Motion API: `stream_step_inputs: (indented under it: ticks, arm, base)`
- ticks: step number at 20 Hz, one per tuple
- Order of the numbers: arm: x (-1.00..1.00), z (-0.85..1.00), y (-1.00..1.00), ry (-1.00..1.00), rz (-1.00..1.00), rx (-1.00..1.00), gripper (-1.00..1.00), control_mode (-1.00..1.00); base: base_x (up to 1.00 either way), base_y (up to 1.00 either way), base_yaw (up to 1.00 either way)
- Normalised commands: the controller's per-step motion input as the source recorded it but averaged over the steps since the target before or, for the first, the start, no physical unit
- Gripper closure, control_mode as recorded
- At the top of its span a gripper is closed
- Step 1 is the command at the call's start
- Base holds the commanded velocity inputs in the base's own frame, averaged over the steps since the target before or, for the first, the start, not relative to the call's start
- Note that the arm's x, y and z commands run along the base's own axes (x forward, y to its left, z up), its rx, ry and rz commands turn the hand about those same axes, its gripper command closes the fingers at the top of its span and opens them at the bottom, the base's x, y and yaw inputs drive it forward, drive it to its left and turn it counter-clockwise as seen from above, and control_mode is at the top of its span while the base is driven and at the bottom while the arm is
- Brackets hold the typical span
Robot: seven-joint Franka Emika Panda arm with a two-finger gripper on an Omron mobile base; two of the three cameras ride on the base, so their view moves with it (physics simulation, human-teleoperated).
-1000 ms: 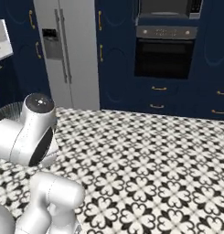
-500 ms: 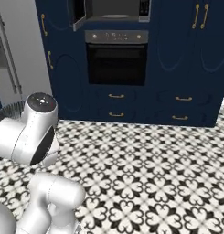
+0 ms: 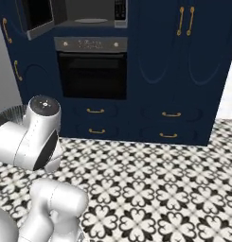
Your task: Pick the lemon wedge from the sink and place it in the bowl. Then pick the bowl and place it in the microwave. Then close the microwave door and press the start button.
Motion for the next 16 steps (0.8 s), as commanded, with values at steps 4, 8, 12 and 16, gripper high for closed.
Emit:
stream_step_inputs:
  ticks: [4, 8, 12, 16]
  arm:
    - [0.00, 0.00, 0.00, 0.00, 0.00, 0.00, 1.00, 1.00]
    - [0.00, 0.00, 0.00, 0.00, 0.00, 0.00, 1.00, 1.00]
    - [0.00, 0.00, 0.00, 0.00, 0.00, 0.00, 1.00, 1.00]
    - [0.00, 0.00, 0.00, 0.00, 0.00, 0.00, 1.00, 1.00]
  base:
    - [1.00, -0.35, 0.13]
    - [1.00, -0.10, 0.16]
    - [1.00, 0.00, 0.12]
    - [0.99, 0.14, 0.10]
